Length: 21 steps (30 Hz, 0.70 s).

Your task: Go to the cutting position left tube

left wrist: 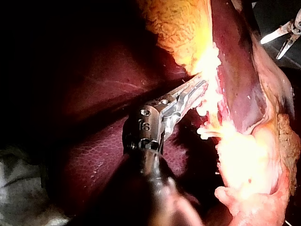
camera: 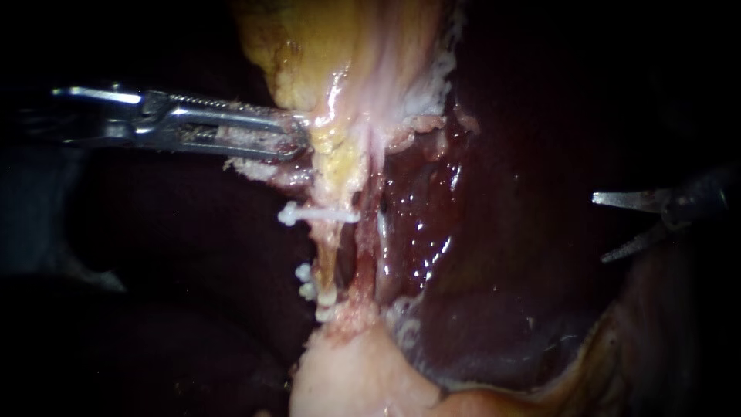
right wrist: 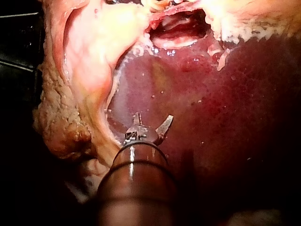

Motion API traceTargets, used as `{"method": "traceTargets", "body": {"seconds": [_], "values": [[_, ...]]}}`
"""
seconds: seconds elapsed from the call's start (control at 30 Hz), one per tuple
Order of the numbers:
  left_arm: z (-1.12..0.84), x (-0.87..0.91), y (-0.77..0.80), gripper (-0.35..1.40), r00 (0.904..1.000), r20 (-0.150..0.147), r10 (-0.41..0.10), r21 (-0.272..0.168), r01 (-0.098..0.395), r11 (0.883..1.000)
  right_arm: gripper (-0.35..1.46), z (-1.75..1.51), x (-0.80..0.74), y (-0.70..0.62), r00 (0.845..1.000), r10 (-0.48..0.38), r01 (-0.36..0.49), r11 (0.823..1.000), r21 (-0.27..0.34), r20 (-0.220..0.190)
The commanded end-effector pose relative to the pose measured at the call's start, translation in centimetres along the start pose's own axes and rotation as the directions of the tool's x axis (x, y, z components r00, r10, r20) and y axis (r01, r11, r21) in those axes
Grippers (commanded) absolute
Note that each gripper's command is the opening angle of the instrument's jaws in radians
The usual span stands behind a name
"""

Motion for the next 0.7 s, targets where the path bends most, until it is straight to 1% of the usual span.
{"method": "traceTargets", "body": {"seconds": [0.03, 0.1, 0.17, 0.27, 0.37, 0.4, 0.53, 0.63, 0.7], "values": [[-0.01, 0.0, 0.0, -0.35, 1.0, 0.0, 0.0, 0.0, 0.0, 1.0, 1.41, 0.0, 0.0, 0.0, 1.0, -0.001, 0.001, 1.0, 0.0, 0.0], [-0.06, 0.02, 0.0, -0.35, 1.0, 0.003, -0.001, -0.007, 0.001, 1.0, 1.41, 0.0, 0.0, 0.0, 1.0, 0.0, 0.0, 1.0, 0.0, 0.0], [-0.13, 0.05, -0.02, -0.35, 1.0, 0.001, -0.002, -0.002, 0.002, 1.0, 1.41, 0.0, 0.01, -0.01, 1.0, -0.001, 0.001, 1.0, 0.0, 0.0], [-0.29, 0.1, -0.05, -0.35, 1.0, -0.004, -0.004, 0.006, 0.004, 1.0, 1.43, 0.0, 0.01, -0.01, 1.0, -0.001, 0.001, 1.0, 0.0, 0.0], [-0.51, 0.2, -0.06, -0.35, 0.9999, -0.008, -0.01, 0.02, 0.01, 1.0, 1.43, 0.0, 0.01, -0.01, 1.0, -0.001, 0.001, 1.0, 0.0, 0.0], [-0.6, 0.24, -0.06, -0.35, 0.9998, -0.013, -0.013, 0.022, 0.014, 1.0, 1.43, 0.0, 0.01, -0.01, 1.0, -0.001, 0.001, 1.0, 0.0, 0.0], [-0.88, 0.41, -0.02, -0.35, 0.999, -0.036, -0.026, 0.027, 0.027, 0.999, 1.43, 0.0, 0.01, -0.01, 1.0, -0.001, 0.001, 1.0, 0.0, 0.0], [-1.0, 0.48, 0.01, -0.35, 0.9983, -0.048, -0.033, 0.03, 0.034, 0.999, 1.43, -0.01, 0.01, -0.01, 1.0, -0.001, 0.001, 1.0, 0.0, 0.0], [-1.04, 0.48, 0.02, -0.35, 0.9982, -0.048, -0.035, 0.031, 0.036, 0.999, 1.43, -0.01, 0.01, -0.01, 1.0, 0.0, 0.0, 1.0, 0.0, 0.0]]}}
